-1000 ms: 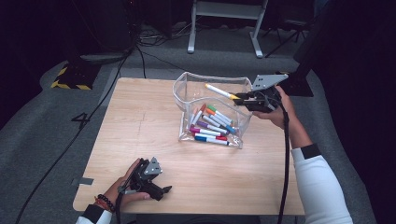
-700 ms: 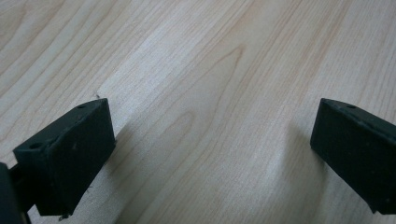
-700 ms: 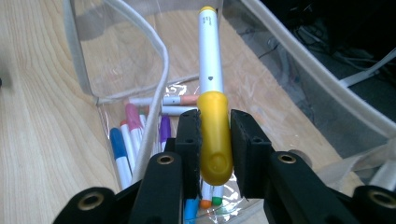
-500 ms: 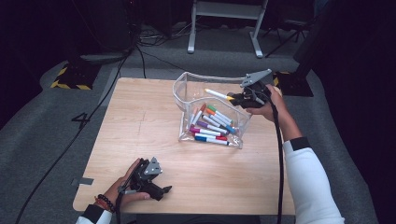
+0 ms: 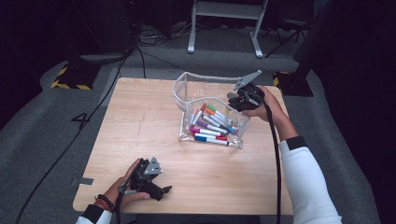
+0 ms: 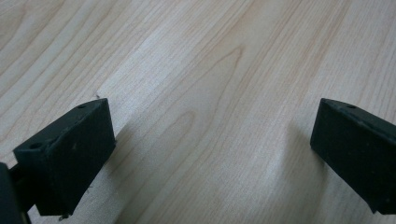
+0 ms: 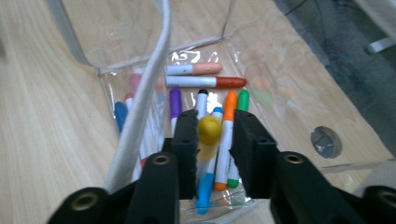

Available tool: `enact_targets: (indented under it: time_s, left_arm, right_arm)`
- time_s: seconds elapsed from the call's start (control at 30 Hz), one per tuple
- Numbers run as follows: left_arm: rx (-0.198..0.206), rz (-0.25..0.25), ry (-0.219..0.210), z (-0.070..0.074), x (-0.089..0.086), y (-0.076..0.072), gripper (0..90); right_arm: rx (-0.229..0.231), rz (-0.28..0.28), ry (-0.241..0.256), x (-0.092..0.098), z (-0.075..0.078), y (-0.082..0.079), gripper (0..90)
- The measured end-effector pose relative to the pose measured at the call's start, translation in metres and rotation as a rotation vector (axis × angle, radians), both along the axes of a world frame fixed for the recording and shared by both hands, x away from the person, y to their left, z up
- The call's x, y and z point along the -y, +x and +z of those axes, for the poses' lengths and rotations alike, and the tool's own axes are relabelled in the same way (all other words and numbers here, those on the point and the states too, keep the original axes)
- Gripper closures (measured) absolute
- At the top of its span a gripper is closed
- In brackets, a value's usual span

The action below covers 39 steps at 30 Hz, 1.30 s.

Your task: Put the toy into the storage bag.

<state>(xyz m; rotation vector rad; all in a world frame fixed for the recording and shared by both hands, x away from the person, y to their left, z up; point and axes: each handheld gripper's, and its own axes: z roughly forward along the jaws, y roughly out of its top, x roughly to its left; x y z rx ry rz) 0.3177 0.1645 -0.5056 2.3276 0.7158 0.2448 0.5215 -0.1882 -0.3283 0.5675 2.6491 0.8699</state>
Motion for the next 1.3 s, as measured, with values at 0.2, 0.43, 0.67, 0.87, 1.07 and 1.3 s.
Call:
enact_targets:
  time_s: [0.2,0.43,0.67,0.87,1.07,1.3]
  left_arm:
    - [0.001,0.0,-0.002,0.0,0.0,0.0,0.1]
    - [0.001,-0.001,-0.001,0.0,0.0,0.0,0.1]
    - [0.0,0.0,0.0,0.0,0.0,0.0,0.1]
    - [0.001,0.0,-0.002,0.0,0.0,0.0,0.1]
    - [0.001,0.0,-0.002,0.0,0.0,0.0,0.1]
    - [0.001,0.0,-0.002,0.0,0.0,0.0,0.1]
  right_arm:
    - [0.03,-0.026,0.064,0.008,0.009,-0.006,58.6]
    - [0.044,-0.053,0.141,0.02,0.019,-0.016,47.3]
    - [0.101,-0.076,0.196,0.03,0.027,-0.031,36.7]
    - [0.131,-0.089,0.2,0.04,0.031,-0.047,29.5]
    - [0.169,-0.101,0.21,0.05,0.031,-0.068,28.5]
    - [0.194,-0.13,0.21,0.064,0.023,-0.088,28.2]
